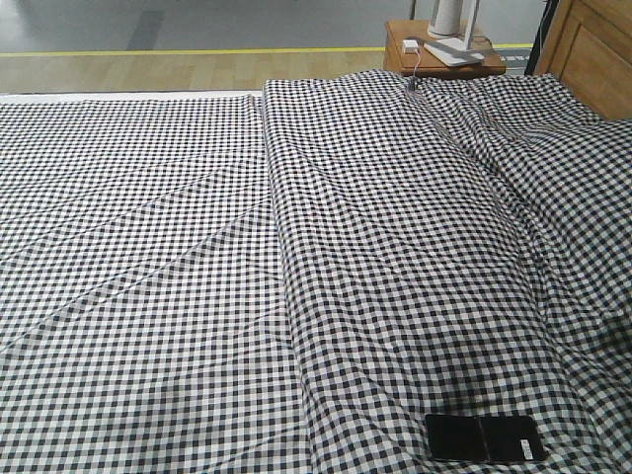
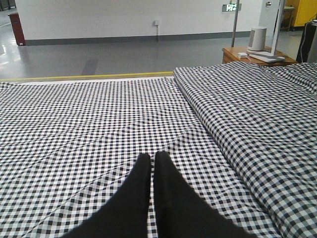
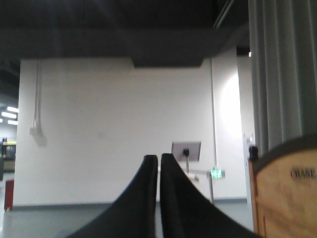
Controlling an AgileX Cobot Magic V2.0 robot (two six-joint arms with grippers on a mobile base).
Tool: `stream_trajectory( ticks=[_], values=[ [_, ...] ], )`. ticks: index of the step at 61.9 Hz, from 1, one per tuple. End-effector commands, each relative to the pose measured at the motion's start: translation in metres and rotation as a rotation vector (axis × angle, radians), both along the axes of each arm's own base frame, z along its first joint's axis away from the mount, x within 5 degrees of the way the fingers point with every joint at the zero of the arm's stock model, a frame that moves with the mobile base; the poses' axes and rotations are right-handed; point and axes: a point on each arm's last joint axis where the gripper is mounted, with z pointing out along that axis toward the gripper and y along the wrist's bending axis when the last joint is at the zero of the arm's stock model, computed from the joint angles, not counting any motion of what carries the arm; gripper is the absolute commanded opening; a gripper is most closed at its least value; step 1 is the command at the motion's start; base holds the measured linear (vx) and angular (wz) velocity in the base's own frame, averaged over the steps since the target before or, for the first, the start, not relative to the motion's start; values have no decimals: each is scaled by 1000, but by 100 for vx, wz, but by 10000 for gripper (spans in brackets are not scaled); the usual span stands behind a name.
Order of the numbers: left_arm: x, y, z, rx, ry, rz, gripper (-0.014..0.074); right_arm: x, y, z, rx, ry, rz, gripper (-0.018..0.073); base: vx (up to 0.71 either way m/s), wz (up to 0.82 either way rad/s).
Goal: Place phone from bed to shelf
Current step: 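Raise and swing the right gripper toward the black phone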
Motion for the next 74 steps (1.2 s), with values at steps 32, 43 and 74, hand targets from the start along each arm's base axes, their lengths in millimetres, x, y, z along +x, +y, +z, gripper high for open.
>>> stream_trajectory(
  ticks=[32, 43, 74],
  values=[
    [0, 1, 7, -9, -80, 7, 1, 102, 7, 117, -55, 399, 39, 1, 0, 0],
    [0, 1, 7, -9, -80, 7, 1, 141, 8, 94, -56, 537, 42, 44, 0, 0],
    [0, 1, 7, -9, -80, 7, 1, 171, 9, 69, -55, 674, 48, 731, 0, 0]
  ],
)
